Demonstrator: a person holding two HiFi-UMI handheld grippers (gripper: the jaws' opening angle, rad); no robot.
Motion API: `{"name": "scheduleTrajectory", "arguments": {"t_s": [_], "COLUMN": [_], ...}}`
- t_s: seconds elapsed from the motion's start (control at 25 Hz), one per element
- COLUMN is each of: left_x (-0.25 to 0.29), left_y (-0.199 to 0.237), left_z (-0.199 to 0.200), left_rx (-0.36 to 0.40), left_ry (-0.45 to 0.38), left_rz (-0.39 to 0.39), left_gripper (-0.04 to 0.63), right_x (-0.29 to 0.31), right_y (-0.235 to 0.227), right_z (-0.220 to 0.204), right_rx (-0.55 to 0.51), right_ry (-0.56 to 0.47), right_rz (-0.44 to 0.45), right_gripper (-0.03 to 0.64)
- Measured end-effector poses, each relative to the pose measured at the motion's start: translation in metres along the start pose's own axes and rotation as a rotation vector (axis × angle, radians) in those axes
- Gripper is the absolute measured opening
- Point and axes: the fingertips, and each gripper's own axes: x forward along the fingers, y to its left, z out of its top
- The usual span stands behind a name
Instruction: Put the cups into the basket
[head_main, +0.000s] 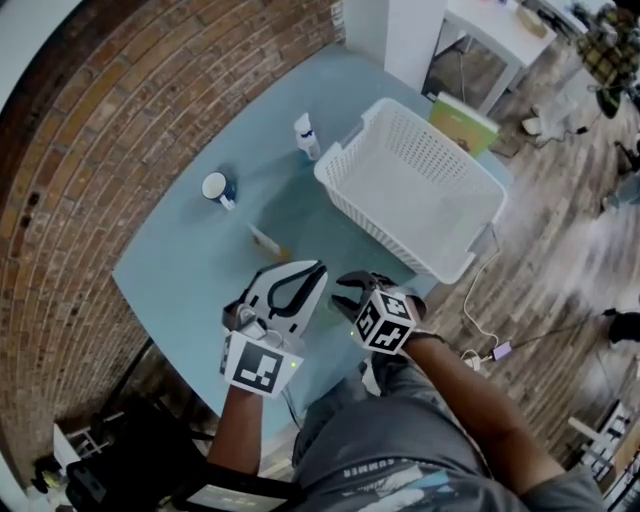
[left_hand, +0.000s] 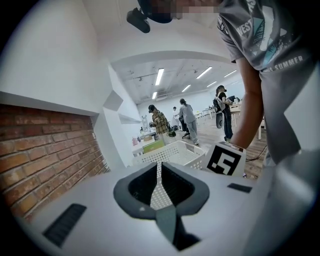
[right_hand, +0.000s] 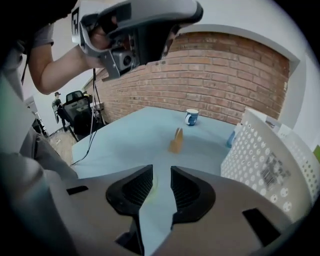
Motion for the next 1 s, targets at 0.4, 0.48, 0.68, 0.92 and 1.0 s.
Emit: {"name": "scheduleTrajectory", "arguments": {"t_s": [0.4,0.48,0.68,0.92,1.0], "left_x": [0.011,0.011,0.012,0.013,0.013], "left_y": [0.006,0.007,0.010,0.013,0.015], "left_z": [-0.008,-0.009,-0.010,-0.007,-0.006], "left_rx": [-0.023,-0.025,-0.027,-0.022,-0.020], "left_ry": [0.018,0.020,0.011,-0.001,-0.006], "left_rz": [-0.009,-0.011,-0.014,-0.022,-0.021], "left_gripper": [0.015,0.015,0.015,0.015,0.015], "right_x": [0.049,0.048,0.032,0.008,-0.002], "right_y": [0.013,0.014,0.006,-0.010,-0.018], "right_z": [-0.043,-0.043,-0.023,0.006,0.015], "right_rx": [-0.009,-0.014,-0.029,-0.036,-0.036], "right_ry": [0.167,0.183,0.145,0.092,0.071], "right_rz": [0.094,0.104,0.079,0.022,-0.002], "right_gripper": [0.098,0.035,0.032,0.032,0.032]}}
